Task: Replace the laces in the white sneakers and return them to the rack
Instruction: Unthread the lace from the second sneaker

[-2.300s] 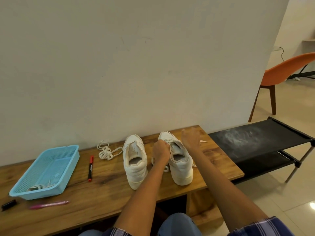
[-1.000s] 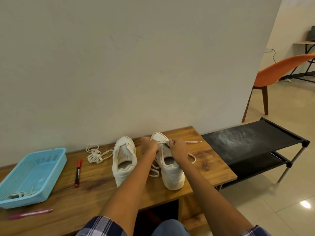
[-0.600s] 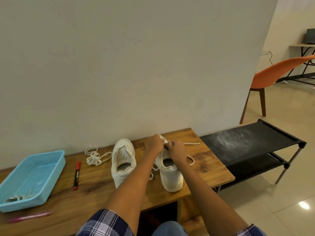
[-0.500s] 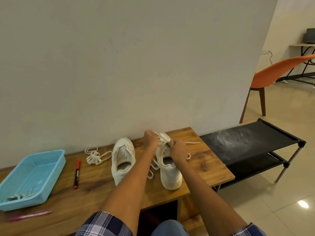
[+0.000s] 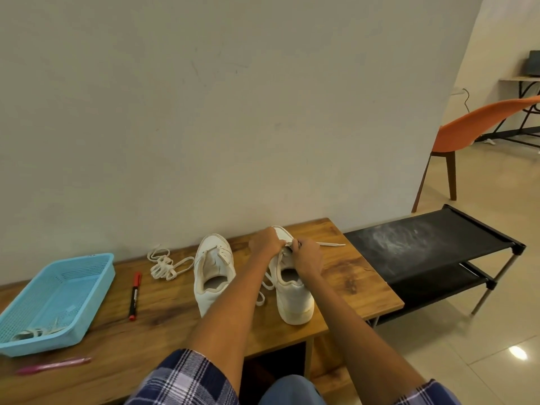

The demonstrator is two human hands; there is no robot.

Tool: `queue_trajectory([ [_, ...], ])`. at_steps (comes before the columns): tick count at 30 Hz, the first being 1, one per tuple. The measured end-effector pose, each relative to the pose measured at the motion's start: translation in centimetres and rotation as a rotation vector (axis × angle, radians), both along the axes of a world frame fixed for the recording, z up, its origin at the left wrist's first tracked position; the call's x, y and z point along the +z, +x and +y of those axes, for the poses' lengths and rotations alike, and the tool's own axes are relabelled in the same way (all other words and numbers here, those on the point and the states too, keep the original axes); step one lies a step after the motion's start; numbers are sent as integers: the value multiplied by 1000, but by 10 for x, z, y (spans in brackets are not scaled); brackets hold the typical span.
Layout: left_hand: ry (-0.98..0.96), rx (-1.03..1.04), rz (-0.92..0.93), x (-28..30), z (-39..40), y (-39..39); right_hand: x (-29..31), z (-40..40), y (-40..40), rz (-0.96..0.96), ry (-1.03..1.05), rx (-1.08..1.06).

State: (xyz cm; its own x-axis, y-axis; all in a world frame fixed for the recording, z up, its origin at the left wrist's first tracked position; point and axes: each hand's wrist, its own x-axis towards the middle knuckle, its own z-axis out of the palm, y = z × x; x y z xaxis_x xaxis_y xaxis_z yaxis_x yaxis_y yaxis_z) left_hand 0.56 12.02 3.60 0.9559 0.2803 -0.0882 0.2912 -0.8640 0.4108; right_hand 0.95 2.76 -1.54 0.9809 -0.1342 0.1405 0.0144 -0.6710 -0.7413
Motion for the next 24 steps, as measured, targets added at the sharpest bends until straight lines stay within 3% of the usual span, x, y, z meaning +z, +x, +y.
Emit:
queue_trajectory([
  [2,-146,-16,-32,0,-4,1,0,0,-1,-5,-14,5],
  [4,-574,83,-185,-1,-8,2,1,-1,-1,-14,-29,9],
  [6,-1060,346,-412,4,-11,-1,1,0,-1,-20,-35,10],
  [7,-1168,448,-492,6,-9,-1,1,0,-1,-19,-42,8],
  [8,-1147,467,-513,7,-8,-2,2,0,-1,-17,-49,6],
  [9,-1008,420,-487,8,-5,-1,1,0,-2,-12,-49,6],
  [12,-371,118,-132,8,-2,-11,3,0,-3,-8,-45,11],
  [14,-162,34,36,4,-4,-10,4,0,-3,-18,-34,11],
  [18,-89,78,31,6,-15,-11,4,-1,-4,-9,-29,10],
  [20,-95,-2,40,3,-17,-7,4,-1,-4,-1,-24,1],
  [22,-343,-13,-133,3,-15,-6,5,-1,-5,-5,-16,3],
  [24,-855,173,-380,8,-14,-4,6,-1,-6,-17,-2,10],
])
